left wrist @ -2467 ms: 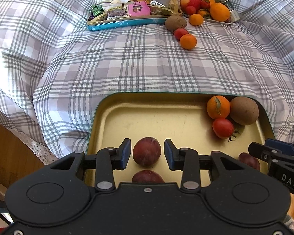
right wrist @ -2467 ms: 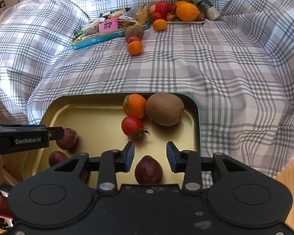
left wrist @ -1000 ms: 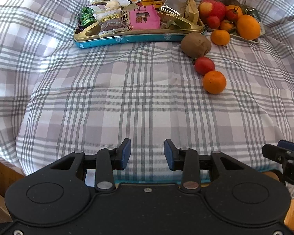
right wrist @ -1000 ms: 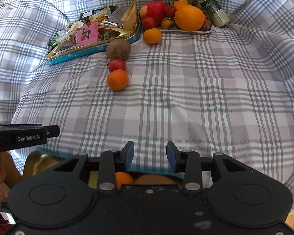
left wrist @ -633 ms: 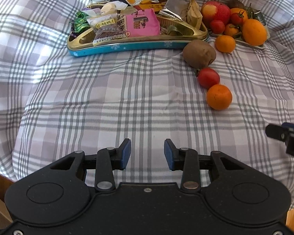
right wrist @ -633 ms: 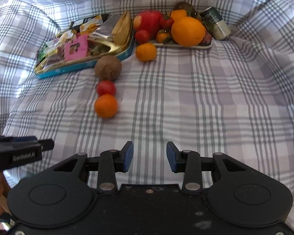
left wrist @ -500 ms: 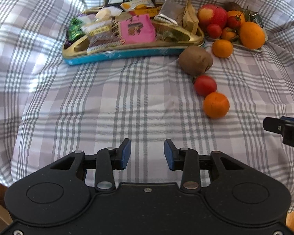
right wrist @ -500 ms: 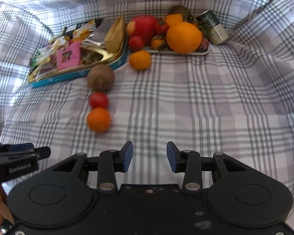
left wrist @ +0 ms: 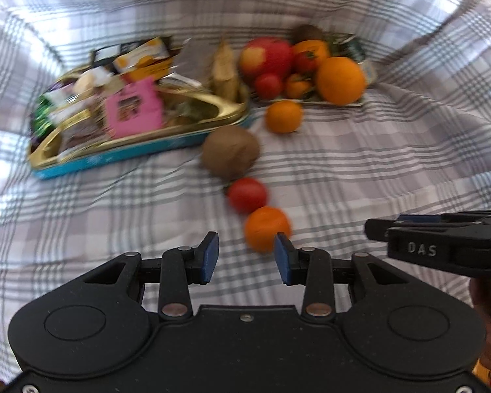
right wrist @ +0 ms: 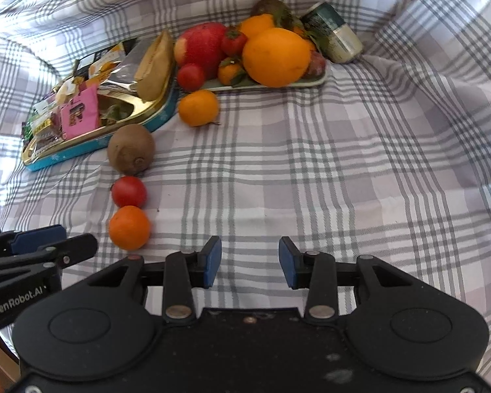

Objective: Organize fruits
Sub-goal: 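Grasp a mandarin with the left tool, then lift the mandarin with the left tool while the right tool reaches the kiwi, then grasp the brown kiwi with the right tool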

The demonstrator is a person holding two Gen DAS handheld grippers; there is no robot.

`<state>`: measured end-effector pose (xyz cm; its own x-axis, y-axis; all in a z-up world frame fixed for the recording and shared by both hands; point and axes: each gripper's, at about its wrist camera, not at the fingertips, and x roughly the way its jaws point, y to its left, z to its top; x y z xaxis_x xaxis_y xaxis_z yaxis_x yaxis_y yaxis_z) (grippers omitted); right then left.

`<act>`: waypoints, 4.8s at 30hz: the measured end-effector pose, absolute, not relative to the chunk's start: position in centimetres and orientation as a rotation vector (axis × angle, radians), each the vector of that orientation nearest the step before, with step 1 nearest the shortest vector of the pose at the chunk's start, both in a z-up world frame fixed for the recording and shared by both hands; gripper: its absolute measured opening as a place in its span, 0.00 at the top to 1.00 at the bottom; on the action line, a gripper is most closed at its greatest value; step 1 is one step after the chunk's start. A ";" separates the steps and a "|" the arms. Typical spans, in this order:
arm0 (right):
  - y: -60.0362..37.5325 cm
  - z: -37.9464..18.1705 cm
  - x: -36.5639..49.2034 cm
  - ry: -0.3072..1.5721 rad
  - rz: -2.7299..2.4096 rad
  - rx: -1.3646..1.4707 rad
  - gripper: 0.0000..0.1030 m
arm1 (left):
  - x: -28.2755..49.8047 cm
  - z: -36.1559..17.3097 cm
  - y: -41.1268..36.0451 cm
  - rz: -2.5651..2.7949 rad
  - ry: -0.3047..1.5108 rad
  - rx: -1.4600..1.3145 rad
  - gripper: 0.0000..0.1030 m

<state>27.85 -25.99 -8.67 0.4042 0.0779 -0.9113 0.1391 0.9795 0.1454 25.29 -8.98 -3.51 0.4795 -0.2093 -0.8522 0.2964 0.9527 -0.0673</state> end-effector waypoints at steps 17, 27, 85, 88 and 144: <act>-28.1 -8.9 26.0 1.152 -0.077 0.277 0.59 | 27.1 -6.0 -10.9 -0.302 1.085 0.065 0.52; -27.9 -8.8 25.2 1.156 -0.069 0.281 0.59 | 28.2 -6.7 -11.5 -0.280 1.119 0.017 0.52; -17.4 -8.4 37.1 0.979 0.079 0.173 0.36 | 26.5 -5.1 2.3 -0.008 1.037 -0.032 0.54; -17.1 -9.1 37.7 0.985 0.082 0.189 0.35 | 26.5 -5.1 2.3 -0.008 1.038 -0.036 0.54; -20.2 0.6 16.0 0.787 0.148 0.198 0.42 | 11.0 1.1 -0.1 -0.090 0.915 0.046 0.54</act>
<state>15.97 -20.22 0.58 0.6971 0.2054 -0.6869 -0.0584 0.9712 0.2311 11.04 -0.09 1.08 0.6068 -0.0580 -0.7928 0.0976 0.9952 0.0018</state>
